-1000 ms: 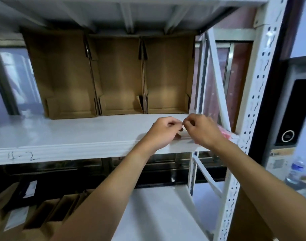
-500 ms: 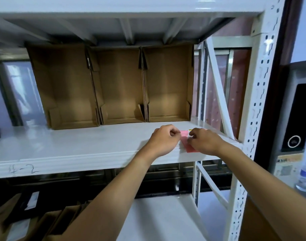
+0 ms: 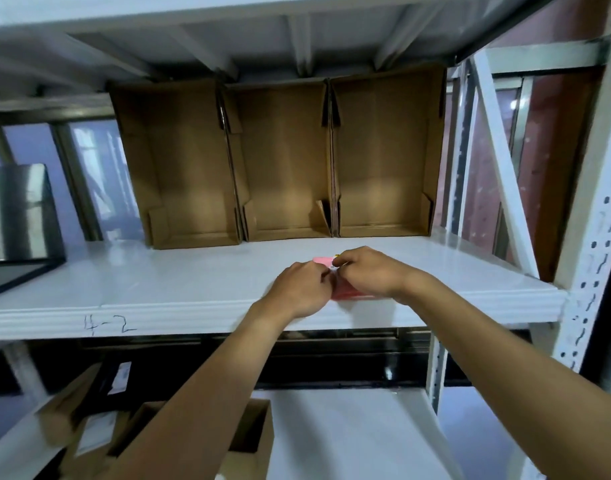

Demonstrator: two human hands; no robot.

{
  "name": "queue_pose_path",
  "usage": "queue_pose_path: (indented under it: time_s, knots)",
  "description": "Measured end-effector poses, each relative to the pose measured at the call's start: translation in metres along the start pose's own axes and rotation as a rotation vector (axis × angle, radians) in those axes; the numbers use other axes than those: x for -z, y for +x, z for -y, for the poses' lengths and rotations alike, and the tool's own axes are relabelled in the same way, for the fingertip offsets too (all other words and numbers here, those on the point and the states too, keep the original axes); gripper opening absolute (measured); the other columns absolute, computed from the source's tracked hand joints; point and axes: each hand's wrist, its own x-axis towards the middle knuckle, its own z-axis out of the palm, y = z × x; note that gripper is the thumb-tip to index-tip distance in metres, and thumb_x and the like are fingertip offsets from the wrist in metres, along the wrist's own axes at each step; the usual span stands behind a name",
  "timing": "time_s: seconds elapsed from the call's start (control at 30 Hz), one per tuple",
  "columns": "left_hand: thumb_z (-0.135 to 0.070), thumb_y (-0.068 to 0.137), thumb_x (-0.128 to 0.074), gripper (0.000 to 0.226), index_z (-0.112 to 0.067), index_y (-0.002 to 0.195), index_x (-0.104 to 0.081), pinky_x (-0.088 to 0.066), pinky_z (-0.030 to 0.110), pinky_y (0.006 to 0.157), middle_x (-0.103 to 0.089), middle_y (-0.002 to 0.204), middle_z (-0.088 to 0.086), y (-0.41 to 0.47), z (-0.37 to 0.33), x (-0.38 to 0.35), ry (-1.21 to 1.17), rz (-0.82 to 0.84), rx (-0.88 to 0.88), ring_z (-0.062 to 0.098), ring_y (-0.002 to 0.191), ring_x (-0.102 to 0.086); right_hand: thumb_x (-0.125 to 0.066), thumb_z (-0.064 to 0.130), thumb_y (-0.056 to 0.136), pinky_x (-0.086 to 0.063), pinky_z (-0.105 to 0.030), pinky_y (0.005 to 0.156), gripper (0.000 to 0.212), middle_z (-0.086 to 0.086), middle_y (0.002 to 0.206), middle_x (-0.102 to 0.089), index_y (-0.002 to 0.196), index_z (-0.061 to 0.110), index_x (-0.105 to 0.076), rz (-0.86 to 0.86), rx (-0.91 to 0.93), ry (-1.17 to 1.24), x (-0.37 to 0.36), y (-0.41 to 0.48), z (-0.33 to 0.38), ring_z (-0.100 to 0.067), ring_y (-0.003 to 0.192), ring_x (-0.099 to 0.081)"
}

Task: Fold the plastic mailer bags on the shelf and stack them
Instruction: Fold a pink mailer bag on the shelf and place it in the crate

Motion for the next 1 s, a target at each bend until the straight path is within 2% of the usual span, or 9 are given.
queue_pose_path:
  time_s: [0.1,0.23,0.37,0.47,0.57,0.7,0.83,0.93,1.0]
  knots:
    - [-0.039,0.097,-0.04,0.036,-0.025,0.1,-0.073,-0.044,0.034,0.07,-0.068,0.095,0.006,0.003,0.027,0.01,0.047,-0.03,0.091,0.031,0.092,-0.059,-0.048,0.007,0.096,-0.049,-0.029,0.095,0.029,-0.006,0.114,-0.07,0.111,0.009,-0.072,0.066,0.044,0.119,-0.013,0.013,0.011,-0.021,0.109,-0.064]
    - [-0.057,0.09,-0.039,0.046,-0.024,0.091,-0.071,-0.047,0.036,0.07,-0.068,0.092,0.005,0.008,0.057,0.015,0.169,-0.098,0.214,0.03,0.09,-0.059,-0.051,0.012,0.098,-0.052,-0.027,0.062,0.024,-0.009,0.078,-0.072,0.097,0.009,-0.075,0.116,0.037,0.343,-0.03,0.034,0.014,-0.016,0.063,-0.064]
    - [-0.081,0.08,-0.034,0.076,-0.021,0.102,-0.075,-0.054,0.038,0.075,-0.07,0.09,0.004,0.006,0.061,0.012,0.161,-0.179,0.251,0.029,0.085,-0.061,-0.054,0.012,0.095,-0.055,-0.036,0.079,0.025,-0.005,0.09,-0.076,0.088,0.013,-0.078,-0.016,0.073,0.382,-0.043,0.057,0.006,-0.021,0.089,-0.07]
    - [-0.081,0.079,-0.034,0.08,-0.019,0.113,-0.072,-0.052,0.038,0.078,-0.068,0.097,0.006,0.004,0.059,0.014,0.139,-0.147,0.257,0.029,0.091,-0.059,-0.056,0.005,0.094,-0.055,-0.03,0.063,0.021,-0.01,0.091,-0.076,0.094,0.003,-0.076,0.017,0.027,0.531,-0.048,0.065,0.005,-0.022,0.08,-0.069]
    - [-0.083,0.08,-0.038,0.075,-0.02,0.104,-0.07,-0.052,0.039,0.081,-0.064,0.089,0.003,0.002,0.059,0.015,0.101,-0.113,0.241,0.028,0.09,-0.059,-0.056,0.002,0.094,-0.051,-0.023,0.055,0.02,-0.011,0.096,-0.076,0.096,0.004,-0.075,0.025,0.015,0.58,-0.047,0.069,0.003,-0.019,0.077,-0.07]
    - [-0.088,0.075,-0.035,0.079,-0.021,0.102,-0.069,-0.051,0.04,0.085,-0.068,0.105,0.001,0.003,0.059,0.013,0.099,-0.102,0.245,0.027,0.096,-0.059,-0.058,0.013,0.09,-0.056,-0.03,0.063,0.021,-0.003,0.099,-0.074,0.088,0.021,-0.077,-0.072,-0.015,0.541,-0.05,0.079,-0.005,-0.023,0.092,-0.07]
    - [-0.085,0.081,-0.038,0.082,-0.018,0.116,-0.068,-0.047,0.036,0.086,-0.067,0.122,0.004,0.003,0.054,0.015,0.123,-0.113,0.246,0.026,0.104,-0.059,-0.055,0.037,0.074,-0.058,-0.052,0.085,0.022,0.009,0.09,-0.073,0.083,0.037,-0.075,-0.266,-0.016,0.402,-0.046,0.083,-0.008,-0.023,0.094,-0.069]
    - [-0.088,0.08,-0.036,0.088,-0.018,0.126,-0.065,-0.046,0.038,0.091,-0.065,0.128,0.003,0.002,0.053,0.015,0.123,-0.103,0.265,0.026,0.111,-0.057,-0.048,0.032,0.07,-0.057,-0.051,0.088,0.031,0.004,0.102,-0.072,0.087,0.035,-0.074,-0.249,-0.036,0.325,-0.046,0.08,-0.008,-0.028,0.1,-0.067]
    - [-0.088,0.079,-0.036,0.09,-0.017,0.125,-0.066,-0.047,0.039,0.091,-0.065,0.128,0.004,0.003,0.053,0.014,0.119,-0.097,0.269,0.026,0.11,-0.057,-0.048,0.03,0.069,-0.056,-0.048,0.092,0.043,0.0,0.117,-0.067,0.105,0.031,-0.073,-0.18,-0.058,0.298,-0.048,0.081,-0.008,-0.028,0.106,-0.064]
